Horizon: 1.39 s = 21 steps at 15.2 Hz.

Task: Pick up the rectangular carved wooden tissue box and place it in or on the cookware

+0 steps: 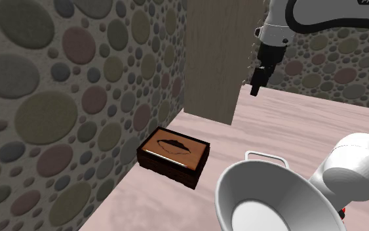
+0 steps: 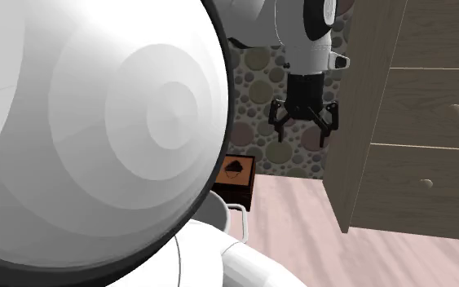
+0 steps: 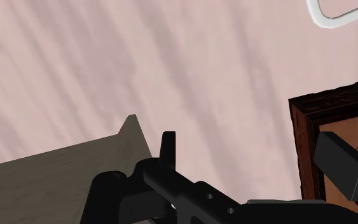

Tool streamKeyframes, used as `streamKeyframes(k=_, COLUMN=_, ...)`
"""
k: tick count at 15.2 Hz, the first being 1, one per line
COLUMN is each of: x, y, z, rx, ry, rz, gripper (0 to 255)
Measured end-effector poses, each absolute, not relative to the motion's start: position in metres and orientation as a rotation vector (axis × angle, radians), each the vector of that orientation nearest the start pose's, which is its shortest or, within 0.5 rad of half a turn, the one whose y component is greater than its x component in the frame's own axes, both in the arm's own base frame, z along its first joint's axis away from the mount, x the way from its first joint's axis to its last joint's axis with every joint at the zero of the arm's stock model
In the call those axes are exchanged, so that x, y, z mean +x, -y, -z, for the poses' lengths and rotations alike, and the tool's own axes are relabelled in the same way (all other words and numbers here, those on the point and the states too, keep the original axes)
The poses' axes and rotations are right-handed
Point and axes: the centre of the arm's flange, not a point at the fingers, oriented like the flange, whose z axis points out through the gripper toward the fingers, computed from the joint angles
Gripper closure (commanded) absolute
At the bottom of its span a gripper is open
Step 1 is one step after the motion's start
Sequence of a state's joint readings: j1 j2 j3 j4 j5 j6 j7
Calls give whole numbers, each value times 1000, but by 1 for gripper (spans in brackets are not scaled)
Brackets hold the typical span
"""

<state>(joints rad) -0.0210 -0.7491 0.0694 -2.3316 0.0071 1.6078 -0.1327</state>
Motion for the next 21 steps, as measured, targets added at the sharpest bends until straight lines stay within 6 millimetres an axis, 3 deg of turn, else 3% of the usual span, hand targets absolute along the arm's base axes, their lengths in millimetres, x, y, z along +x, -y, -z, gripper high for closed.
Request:
streamKeyframes(k=4, x=331, y=-42, z=-579, rx=-3181, ry=267, rz=35, gripper=0)
streamKeyframes(k=21, x=419, y=-211, z=-444, rx=-3253, ry=333, rz=38, gripper=0)
